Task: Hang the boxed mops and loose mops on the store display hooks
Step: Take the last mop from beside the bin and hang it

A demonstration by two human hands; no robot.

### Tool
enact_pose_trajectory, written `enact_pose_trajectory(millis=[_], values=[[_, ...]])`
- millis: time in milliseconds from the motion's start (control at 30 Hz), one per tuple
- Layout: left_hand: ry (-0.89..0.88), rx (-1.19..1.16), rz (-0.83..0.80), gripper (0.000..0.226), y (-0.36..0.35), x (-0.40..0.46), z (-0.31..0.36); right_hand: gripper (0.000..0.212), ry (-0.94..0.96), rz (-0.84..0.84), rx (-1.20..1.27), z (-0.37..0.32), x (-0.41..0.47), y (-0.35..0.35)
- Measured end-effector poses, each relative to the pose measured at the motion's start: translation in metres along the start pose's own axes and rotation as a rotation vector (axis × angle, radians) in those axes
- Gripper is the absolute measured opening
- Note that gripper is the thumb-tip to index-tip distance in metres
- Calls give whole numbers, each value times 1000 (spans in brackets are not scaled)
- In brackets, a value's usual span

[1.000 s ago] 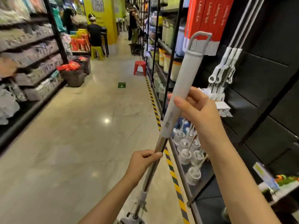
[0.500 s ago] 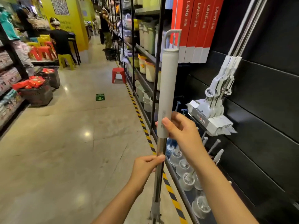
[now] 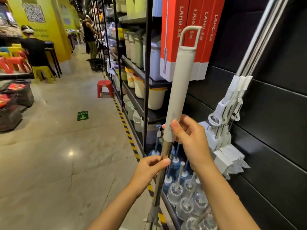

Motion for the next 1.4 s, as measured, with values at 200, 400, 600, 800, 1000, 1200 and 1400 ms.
enact_pose_trajectory(millis=[200, 400, 600, 800, 1000, 1200, 1400], values=[[-44, 12, -51, 29, -8, 89, 12, 23, 26, 32, 8, 27, 78, -5], [-28, 22, -231, 17, -18, 183, 12, 22, 32, 169, -71, 51, 146, -11], [-33, 24, -486, 34, -31, 275, 11, 19, 65, 356, -117, 70, 208, -27], [-35, -35, -686, 37, -38, 342, 32, 15, 94, 563, -223, 72, 258, -50], [-91, -144, -873, 43, -51, 374, 71, 30, 118, 730, -281, 45, 288, -56], [-222, -190, -992, 37, -72, 386, 124, 27, 232, 817, -338, 1, 314, -49], [-294, -255, -998, 48, -90, 404, 174, 20, 291, 821, -388, -41, 348, -39]])
Point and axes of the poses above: each hand's wrist, its own x-axis towards the middle knuckle, its own y-axis out of the back of the hand, z = x × y, the point moved 2 cm from there along x, towards the middle knuckle, and after that the axes turned 13 degrees about z, right-handed, at the moved point
